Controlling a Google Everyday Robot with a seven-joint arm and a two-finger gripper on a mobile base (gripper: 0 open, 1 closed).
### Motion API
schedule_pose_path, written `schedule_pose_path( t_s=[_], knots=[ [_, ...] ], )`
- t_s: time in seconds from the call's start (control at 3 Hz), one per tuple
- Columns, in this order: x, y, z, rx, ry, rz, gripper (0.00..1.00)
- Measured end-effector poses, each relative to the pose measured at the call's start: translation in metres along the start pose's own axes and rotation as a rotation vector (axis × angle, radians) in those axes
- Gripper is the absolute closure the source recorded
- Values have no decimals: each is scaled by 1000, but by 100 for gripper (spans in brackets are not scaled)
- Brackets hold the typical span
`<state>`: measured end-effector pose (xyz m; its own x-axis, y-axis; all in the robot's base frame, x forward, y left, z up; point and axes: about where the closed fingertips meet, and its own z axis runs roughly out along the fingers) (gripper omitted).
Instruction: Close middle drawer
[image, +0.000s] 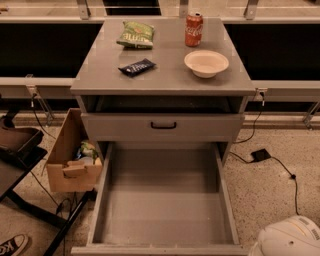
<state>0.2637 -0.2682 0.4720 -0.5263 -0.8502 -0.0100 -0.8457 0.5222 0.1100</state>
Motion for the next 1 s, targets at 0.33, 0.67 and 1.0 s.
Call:
schedule_pose_path(
  t_s=[0.33, 0.67, 1.0],
  knots=[
    [-3, 19, 54, -68, -51, -26, 74],
    [-30, 20, 108, -84, -95, -97, 97],
    [-58, 0, 130, -31, -117, -155, 100]
  ],
)
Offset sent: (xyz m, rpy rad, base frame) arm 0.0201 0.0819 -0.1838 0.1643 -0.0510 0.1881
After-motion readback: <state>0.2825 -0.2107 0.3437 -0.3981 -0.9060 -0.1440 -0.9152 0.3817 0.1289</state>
